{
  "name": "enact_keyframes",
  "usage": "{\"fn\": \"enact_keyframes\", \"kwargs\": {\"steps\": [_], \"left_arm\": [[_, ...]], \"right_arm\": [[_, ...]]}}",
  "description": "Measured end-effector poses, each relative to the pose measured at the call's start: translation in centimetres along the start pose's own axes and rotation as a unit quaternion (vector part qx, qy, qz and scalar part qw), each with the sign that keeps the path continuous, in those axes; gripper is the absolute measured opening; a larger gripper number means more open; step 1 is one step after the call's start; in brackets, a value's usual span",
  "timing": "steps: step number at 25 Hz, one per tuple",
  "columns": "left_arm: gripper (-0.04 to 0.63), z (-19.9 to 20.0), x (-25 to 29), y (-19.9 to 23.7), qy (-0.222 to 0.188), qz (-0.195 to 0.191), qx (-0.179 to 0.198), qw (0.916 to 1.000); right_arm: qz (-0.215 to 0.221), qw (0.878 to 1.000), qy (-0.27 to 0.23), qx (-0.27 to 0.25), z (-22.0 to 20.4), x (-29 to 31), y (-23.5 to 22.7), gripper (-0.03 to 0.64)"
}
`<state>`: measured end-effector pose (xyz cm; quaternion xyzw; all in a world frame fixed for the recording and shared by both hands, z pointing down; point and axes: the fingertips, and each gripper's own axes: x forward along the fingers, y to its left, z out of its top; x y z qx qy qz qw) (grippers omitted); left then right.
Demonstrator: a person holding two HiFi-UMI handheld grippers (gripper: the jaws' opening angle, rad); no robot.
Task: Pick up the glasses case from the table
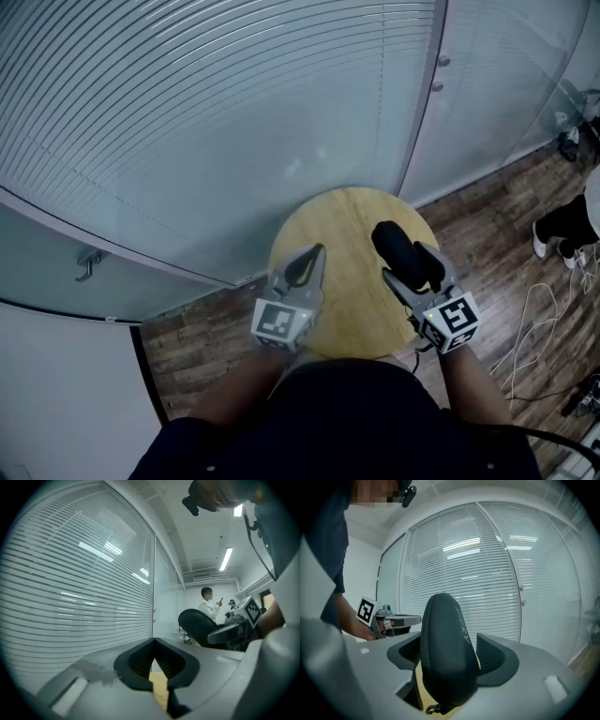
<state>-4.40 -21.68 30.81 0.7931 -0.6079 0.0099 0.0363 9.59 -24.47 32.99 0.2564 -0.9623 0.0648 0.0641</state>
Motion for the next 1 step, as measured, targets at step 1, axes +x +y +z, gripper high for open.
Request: {"fn": "enact_keyframes", "kwargs": {"steps": [1], "left_arm": [[0.003, 0.47, -0.06, -0.48, -0.005, -0.001, -0.005, 1.0000]], "right_arm": [[-0.001, 1.000, -0.002, 0.000, 0.10, -0.37, 0.05, 0.351]]}}
